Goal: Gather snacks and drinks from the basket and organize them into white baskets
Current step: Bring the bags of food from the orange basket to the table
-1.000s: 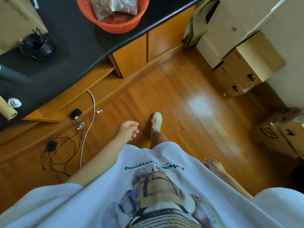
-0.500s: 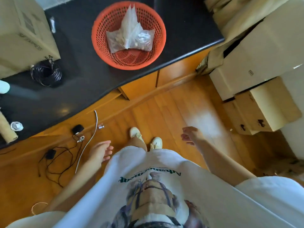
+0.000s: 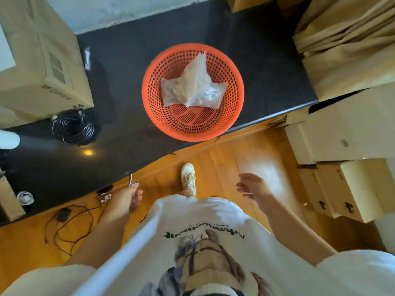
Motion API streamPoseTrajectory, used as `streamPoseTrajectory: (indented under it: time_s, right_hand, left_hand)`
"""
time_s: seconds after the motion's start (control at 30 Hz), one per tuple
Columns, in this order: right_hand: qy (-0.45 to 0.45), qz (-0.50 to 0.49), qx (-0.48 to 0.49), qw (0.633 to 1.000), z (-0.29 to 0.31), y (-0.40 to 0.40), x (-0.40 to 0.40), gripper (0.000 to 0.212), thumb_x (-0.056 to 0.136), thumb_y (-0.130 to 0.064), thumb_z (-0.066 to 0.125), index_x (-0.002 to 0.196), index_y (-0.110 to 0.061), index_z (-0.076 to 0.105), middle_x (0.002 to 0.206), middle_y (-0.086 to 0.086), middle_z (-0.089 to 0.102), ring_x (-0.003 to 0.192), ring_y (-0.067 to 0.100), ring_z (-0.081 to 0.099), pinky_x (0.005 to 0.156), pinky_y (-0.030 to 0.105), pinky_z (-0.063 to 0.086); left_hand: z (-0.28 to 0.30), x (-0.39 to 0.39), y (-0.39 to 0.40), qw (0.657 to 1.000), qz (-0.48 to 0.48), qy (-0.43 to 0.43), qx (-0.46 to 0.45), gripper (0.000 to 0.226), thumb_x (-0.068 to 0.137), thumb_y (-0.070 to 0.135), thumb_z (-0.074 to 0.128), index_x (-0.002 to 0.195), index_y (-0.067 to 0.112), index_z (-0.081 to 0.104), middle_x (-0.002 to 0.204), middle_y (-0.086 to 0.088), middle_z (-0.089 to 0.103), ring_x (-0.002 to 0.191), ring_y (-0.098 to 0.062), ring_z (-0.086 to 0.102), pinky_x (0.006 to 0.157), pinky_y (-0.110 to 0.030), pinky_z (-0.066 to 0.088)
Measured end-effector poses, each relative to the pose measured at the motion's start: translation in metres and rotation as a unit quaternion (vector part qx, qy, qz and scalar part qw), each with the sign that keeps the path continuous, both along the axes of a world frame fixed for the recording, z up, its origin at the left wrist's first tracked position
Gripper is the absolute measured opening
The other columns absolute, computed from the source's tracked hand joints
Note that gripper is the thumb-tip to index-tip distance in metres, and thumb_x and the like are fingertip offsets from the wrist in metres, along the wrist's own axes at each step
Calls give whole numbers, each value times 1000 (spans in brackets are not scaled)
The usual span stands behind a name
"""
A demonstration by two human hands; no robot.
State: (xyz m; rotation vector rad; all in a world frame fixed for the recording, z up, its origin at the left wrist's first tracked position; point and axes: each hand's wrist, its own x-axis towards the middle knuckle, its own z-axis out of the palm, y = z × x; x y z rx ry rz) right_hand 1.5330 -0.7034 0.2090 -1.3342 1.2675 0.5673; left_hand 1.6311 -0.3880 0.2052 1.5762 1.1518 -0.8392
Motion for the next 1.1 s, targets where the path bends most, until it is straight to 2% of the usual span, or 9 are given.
streamPoseTrajectory:
  time_s: [0.17, 0.37, 0.53, 0.6, 0.73, 0.8, 0.9, 1.0, 1.1]
  right_hand:
    - [-19, -22, -23, 999, 2, -13, 37, 24, 92, -5, 46, 113, -8, 58, 74, 3, 61, 65, 16, 56, 59, 26, 41]
    - [-148, 52, -81, 984, 0, -31, 128, 28, 87, 5, 51, 112, -5, 58, 75, 1, 60, 60, 1, 58, 59, 17, 44]
    - [-186, 243, -210, 928, -30, -40, 218, 49, 75, -5, 68, 122, -12, 54, 109, 1, 53, 96, 12, 51, 85, 22, 39]
    - [-207, 308, -242, 897, -44, -42, 245, 63, 70, -4, 68, 129, -14, 48, 127, 5, 47, 115, 17, 45, 94, 20, 31]
    - [-194, 411, -270, 849, -71, -48, 278, 81, 73, -11, 67, 144, -16, 27, 154, 8, 18, 142, 24, 16, 114, 32, 18]
    - [-163, 476, -285, 816, -83, -53, 289, 92, 75, -11, 68, 148, -20, 13, 158, 6, 6, 146, 22, 4, 117, 34, 5]
    - [-142, 524, -296, 786, -95, -58, 298, 106, 71, -9, 74, 149, -22, 3, 157, 6, 8, 146, 22, 2, 118, 35, -2]
    - [-134, 541, -292, 778, -101, -59, 301, 109, 70, -6, 72, 149, -23, -2, 150, 5, 27, 143, 23, 16, 120, 35, -1]
    - [-132, 535, -334, 765, -104, -58, 298, 103, 72, -9, 69, 149, -24, 2, 136, 8, 44, 135, 29, 31, 117, 38, 11]
  left_hand:
    - [14, 86, -47, 993, -67, -96, -25, 22, 95, 18, 48, 111, 18, 62, 89, -2, 65, 79, -14, 60, 66, -26, 48]
    - [15, 177, -107, 939, -254, -220, -76, 21, 93, 14, 50, 109, 21, 61, 92, 1, 65, 83, -10, 61, 76, -26, 48]
    - [-23, 243, -148, 824, -481, -296, 47, 44, 86, 5, 58, 130, 10, 50, 132, -6, 53, 122, -16, 49, 98, -18, 30]
    - [-40, 265, -157, 777, -540, -310, 92, 55, 83, 5, 63, 135, 8, 44, 139, -11, 45, 131, -23, 41, 106, -24, 28]
    - [-67, 293, -165, 725, -626, -276, 77, 82, 77, 17, 74, 144, 6, 29, 150, -12, 30, 139, -25, 29, 114, -32, 22]
    - [-76, 301, -167, 700, -664, -255, 68, 94, 72, 20, 78, 146, 7, 23, 153, -11, 26, 141, -24, 26, 115, -31, 21]
    - [-84, 309, -168, 654, -722, -211, 79, 108, 66, 22, 82, 149, 8, 14, 154, -10, 24, 143, -25, 23, 117, -34, 20]
    - [-87, 313, -173, 585, -773, -200, 142, 109, 64, 28, 83, 148, 12, 16, 148, -9, 36, 136, -28, 36, 113, -40, 29]
    - [-85, 313, -177, 549, -770, -246, 212, 86, 67, 31, 79, 139, 14, 34, 131, -9, 54, 121, -30, 50, 103, -43, 38]
